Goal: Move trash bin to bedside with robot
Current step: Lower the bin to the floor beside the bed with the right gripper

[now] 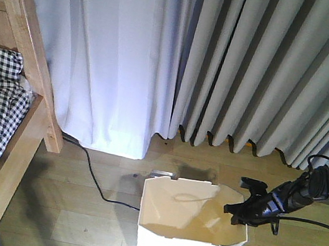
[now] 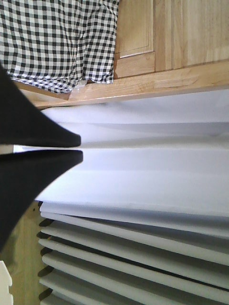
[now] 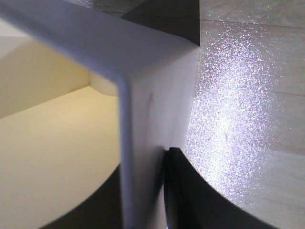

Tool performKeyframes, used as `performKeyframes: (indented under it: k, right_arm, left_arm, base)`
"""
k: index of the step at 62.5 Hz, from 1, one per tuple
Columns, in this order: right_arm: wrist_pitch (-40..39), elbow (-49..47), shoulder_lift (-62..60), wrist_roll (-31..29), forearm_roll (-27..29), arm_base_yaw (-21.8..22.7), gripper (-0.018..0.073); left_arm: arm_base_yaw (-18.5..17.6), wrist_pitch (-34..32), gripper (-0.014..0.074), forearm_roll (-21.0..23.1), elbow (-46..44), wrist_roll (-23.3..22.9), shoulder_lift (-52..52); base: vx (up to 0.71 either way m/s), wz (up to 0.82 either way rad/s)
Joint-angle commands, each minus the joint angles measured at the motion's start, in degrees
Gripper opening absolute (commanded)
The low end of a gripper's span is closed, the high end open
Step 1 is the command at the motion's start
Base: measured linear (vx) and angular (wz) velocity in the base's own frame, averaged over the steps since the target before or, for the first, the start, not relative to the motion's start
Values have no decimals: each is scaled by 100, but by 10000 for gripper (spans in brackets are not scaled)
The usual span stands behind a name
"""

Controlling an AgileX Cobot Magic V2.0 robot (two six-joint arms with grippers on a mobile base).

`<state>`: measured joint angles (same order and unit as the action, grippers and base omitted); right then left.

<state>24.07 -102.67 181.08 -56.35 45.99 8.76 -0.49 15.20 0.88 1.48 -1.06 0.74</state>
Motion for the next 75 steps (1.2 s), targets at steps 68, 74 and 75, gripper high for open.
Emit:
performKeyframes:
  k: [68,74,75]
  right_arm:
    - [162,-92,-313,-95,-33,32,493]
    - [297,-92,-347,35,92,32,493]
    - [318,-92,-364,35,74,34,493]
  left_arm:
    - [-35,-396,-6,17,107,-25,82]
    - [-35,-396,-6,17,107,-25,82]
    - [-35,-396,-6,17,107,-25,82]
  base:
    - [0,0]
    - [0,0]
    - [0,0]
